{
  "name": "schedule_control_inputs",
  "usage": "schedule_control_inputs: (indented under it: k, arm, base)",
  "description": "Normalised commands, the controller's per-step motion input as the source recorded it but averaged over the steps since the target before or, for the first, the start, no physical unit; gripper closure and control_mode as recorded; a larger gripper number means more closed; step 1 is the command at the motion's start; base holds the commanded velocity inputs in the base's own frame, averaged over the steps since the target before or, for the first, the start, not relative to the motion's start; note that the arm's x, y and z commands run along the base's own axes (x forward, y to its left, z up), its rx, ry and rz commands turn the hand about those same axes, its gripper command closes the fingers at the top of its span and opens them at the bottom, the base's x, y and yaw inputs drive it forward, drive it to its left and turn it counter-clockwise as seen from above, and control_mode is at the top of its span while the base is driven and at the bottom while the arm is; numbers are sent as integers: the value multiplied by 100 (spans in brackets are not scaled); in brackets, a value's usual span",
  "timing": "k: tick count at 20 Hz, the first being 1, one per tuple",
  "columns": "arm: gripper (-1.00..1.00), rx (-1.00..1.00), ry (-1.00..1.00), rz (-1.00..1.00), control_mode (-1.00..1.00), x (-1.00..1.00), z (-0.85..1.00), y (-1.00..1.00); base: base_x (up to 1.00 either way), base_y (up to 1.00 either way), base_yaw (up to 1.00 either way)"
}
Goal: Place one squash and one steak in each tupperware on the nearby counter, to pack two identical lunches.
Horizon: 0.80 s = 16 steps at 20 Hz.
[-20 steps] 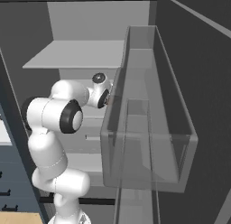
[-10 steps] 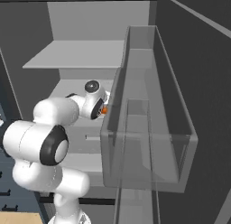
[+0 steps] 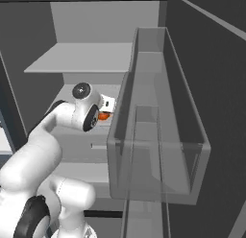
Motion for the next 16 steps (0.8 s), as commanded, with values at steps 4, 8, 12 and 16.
schedule_control_inputs:
  k: [4,8,12,16]
  arm:
    - [100,0,21,0,-100,-77,55,12]
    - [100,0,22,0,-100,-83,38,7]
    - [100,0,14,0,-100,-92,15,4]
    - [100,6,-4,0,-100,-88,0,11]
  base:
    - [0,0,0]
    - [0,0,0]
    - [0,0,0]
    - [0,0,0]
